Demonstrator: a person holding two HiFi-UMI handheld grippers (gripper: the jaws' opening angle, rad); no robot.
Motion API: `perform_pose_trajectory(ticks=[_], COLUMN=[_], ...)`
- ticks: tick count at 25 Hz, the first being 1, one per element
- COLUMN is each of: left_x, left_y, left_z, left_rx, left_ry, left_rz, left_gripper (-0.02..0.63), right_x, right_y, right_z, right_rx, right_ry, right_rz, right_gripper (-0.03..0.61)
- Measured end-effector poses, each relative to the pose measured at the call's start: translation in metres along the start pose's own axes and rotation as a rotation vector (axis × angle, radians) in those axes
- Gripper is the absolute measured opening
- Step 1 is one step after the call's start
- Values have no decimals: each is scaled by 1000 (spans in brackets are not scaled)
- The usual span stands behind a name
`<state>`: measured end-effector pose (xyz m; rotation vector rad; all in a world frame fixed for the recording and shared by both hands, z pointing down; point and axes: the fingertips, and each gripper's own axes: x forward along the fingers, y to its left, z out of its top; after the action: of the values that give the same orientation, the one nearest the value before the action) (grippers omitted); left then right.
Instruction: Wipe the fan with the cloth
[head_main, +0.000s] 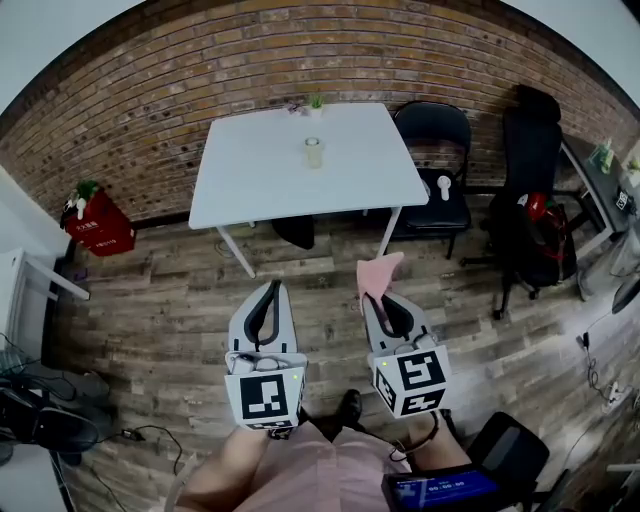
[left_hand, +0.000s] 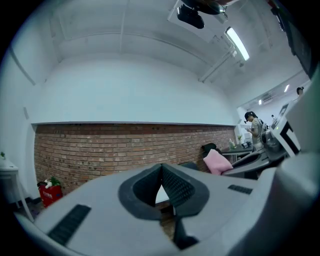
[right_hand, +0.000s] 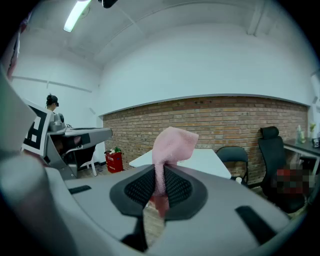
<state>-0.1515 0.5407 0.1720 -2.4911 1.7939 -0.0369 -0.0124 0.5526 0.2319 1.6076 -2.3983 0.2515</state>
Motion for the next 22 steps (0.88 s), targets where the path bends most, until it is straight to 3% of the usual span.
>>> perform_pose_trajectory(ticks=[7, 22], left_x=[0, 22], left_y=[-11, -50], left_z=[-4, -18], left_rx=[19, 30], left_ry=[12, 59], left_rz=[-2, 59], left_gripper=[8, 8], right_x=[-5, -2], right_y=[-12, -59], right_z=[-1, -9], right_rx=[45, 21], right_ry=[-35, -24], right_rz=[4, 66], right_gripper=[43, 44])
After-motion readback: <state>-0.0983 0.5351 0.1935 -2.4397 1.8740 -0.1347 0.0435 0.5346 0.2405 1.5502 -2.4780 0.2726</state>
